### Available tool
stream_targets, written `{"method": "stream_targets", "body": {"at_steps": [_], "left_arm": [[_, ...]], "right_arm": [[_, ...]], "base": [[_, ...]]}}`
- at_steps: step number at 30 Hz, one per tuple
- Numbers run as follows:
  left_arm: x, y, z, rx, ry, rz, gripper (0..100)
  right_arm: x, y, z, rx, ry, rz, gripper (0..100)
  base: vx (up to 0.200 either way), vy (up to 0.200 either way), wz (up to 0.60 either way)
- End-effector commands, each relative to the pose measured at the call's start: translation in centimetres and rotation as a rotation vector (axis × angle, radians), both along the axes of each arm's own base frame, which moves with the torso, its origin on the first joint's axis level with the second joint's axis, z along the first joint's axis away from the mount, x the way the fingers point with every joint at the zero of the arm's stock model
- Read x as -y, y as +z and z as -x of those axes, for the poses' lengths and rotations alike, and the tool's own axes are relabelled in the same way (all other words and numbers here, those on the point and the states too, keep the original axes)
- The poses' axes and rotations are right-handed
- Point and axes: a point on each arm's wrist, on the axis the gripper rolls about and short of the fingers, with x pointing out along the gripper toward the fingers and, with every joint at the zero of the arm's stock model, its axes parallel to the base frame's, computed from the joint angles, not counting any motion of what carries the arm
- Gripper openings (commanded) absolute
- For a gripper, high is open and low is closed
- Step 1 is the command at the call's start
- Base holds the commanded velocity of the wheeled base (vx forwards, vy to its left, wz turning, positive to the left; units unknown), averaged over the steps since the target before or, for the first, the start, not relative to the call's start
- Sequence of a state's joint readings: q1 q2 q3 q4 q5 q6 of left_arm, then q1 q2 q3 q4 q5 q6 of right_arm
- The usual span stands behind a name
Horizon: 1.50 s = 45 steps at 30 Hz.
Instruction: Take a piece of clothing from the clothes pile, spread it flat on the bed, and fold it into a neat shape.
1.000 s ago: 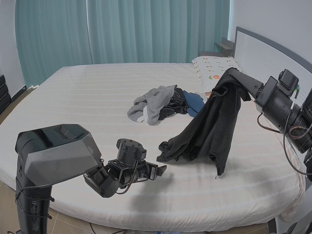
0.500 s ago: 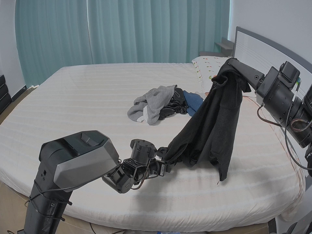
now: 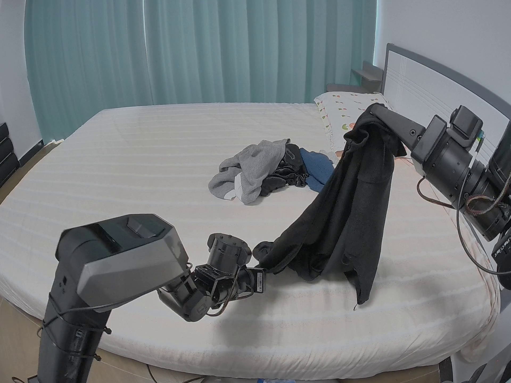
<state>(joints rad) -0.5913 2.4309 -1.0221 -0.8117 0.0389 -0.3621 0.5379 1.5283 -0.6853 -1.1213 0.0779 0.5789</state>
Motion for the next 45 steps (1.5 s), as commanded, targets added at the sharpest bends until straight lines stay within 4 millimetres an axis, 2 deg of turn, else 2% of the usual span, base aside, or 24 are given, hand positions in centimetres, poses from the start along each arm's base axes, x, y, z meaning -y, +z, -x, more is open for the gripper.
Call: {"method": "stream_targets", "body": {"at_steps": [1,4,5,7,10,12,14,16,17,19,22,23,25,27,30,34,37,41,45], "left_arm": [[-2.3,6.3,2.8,0.038,0.04,0.077,0],[-4.2,12.0,4.4,0.11,0.074,0.164,0],[-4.5,12.6,4.7,0.116,0.077,0.169,0],[-6.2,16.3,5.5,0.176,0.097,0.216,0],[-7.7,19.7,5.7,0.251,0.132,0.259,0],[-8.5,22.2,5.7,0.319,0.163,0.308,0],[-8.8,24.2,6.0,0.361,0.177,0.373,0],[-9.1,25.0,6.5,0.363,0.19,0.426,0],[-9.2,25.1,6.7,0.357,0.195,0.444,0],[-9.5,24.5,7.2,0.321,0.21,0.458,0],[-10.0,22.4,7.6,0.248,0.235,0.444,0],[-10.1,21.3,7.9,0.208,0.246,0.437,0],[-10.3,20.2,8.2,0.169,0.258,0.426,0],[-10.5,18.5,8.7,0.129,0.265,0.398,0],[-10.2,16.9,8.2,0.133,0.268,0.416,0],[-9.6,15.0,7.6,0.143,0.272,0.453,0],[-8.9,13.7,8.3,0.11,0.25,0.469,0],[-7.7,13.3,9.1,0.071,0.218,0.483,0],[-7.7,13.1,9.6,0.056,0.209,0.485,0]], "right_arm": [[-0.3,-3.7,-2.7,-0.122,-0.037,0.062,0],[-0.3,-6.1,-4.7,-0.185,-0.082,0.095,0],[-0.3,-6.2,-5.0,-0.186,-0.092,0.096,0],[0.9,-4.2,-6.2,-0.118,-0.144,0.045,0],[1.8,-1.5,-6.6,-0.034,-0.178,-0.001,0],[2.2,0.9,-6.0,0.04,-0.184,-0.038,0],[2.4,2.4,-5.1,0.086,-0.177,-0.06,0],[2.5,2.7,-4.5,0.098,-0.17,-0.063,0],[2.5,2.7,-4.3,0.097,-0.166,-0.062,0],[2.8,1.3,-3.6,0.053,-0.157,-0.039,0],[3.1,-1.4,-2.6,-0.035,-0.129,0.006,0],[3.2,-3.2,-2.3,-0.093,-0.101,0.036,0],[3.4,-5.1,-1.9,-0.156,-0.083,0.068,0],[3.3,-7.5,-2.1,-0.249,-0.072,0.098,0],[2.9,-9.4,-3.0,-0.332,-0.072,0.09,0],[2.0,-10.3,-3.6,-0.373,-0.053,0.067,0],[1.1,-11.1,-3.3,-0.398,-0.024,0.083,0],[0.0,-11.8,-3.0,-0.416,-0.001,0.1,0],[-0.6,-11.9,-2.7,-0.419,-0.013,0.104,0]], "base": [[0.0,0.0,0.0],[0.0,0.0,0.0],[0.0,0.0,0.0],[0.0,0.0,0.0],[0.0,0.0,0.0],[0.0,0.0,0.0],[0.0,0.0,0.0],[0.0,0.0,0.0],[0.0,0.0,0.0],[0.0,0.0,0.0],[0.0,0.0,0.0],[0.0,0.0,0.0],[0.0,0.0,0.0],[0.0,0.0,0.0],[0.0,0.0,0.0],[0.0,0.0,0.0],[0.0,0.0,0.0],[0.0,0.0,0.0],[0.0,0.0,0.0]]}}
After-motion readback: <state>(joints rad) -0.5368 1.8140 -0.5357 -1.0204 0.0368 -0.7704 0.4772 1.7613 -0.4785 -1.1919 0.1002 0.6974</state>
